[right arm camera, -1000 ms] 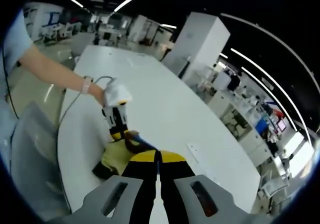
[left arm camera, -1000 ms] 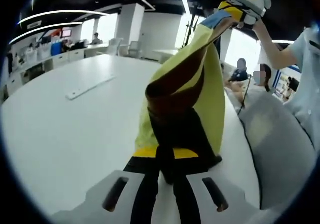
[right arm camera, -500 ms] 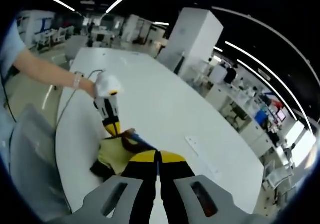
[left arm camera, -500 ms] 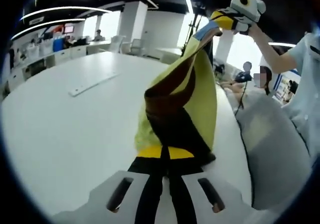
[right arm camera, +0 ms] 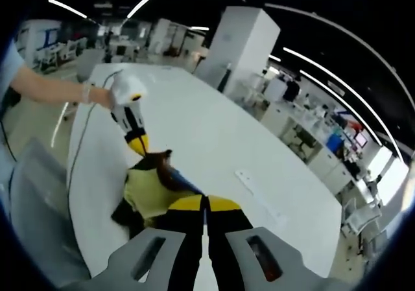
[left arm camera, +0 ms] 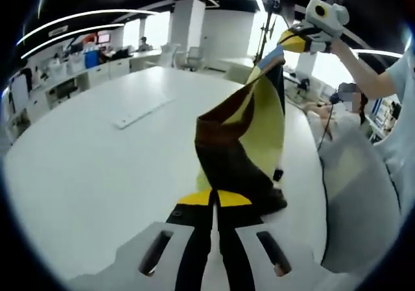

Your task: Fold the garment on the visible template until the final outline fits inside the template.

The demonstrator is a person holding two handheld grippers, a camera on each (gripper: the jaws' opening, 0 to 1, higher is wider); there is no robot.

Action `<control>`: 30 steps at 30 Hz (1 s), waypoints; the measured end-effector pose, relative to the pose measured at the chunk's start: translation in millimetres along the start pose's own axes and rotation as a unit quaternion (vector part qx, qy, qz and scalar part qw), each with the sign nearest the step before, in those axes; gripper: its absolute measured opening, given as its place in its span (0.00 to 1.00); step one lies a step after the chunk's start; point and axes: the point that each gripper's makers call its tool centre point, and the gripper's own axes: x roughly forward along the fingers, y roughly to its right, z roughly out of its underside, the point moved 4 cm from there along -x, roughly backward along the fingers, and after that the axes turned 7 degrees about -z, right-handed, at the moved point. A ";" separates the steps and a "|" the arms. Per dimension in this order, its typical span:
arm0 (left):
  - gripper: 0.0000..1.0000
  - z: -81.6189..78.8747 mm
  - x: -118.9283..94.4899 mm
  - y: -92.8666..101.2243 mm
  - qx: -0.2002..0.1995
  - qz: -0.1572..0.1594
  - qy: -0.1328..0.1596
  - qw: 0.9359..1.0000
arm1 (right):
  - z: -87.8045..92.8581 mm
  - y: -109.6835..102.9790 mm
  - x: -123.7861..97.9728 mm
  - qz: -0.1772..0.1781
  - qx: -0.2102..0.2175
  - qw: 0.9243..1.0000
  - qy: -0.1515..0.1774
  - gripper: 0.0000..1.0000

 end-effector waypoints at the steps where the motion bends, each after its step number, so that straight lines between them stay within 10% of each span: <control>1: 0.00 -1.7 -2.0 -1.0 0.002 -0.004 0.000 1.000 | 0.6 0.9 -0.3 0.001 0.000 1.000 -0.001 0.01; 30: 0.00 -79.2 -69.4 -11.1 0.065 -0.120 0.017 0.990 | -12.4 25.8 -29.6 0.037 -0.014 0.999 0.016 0.01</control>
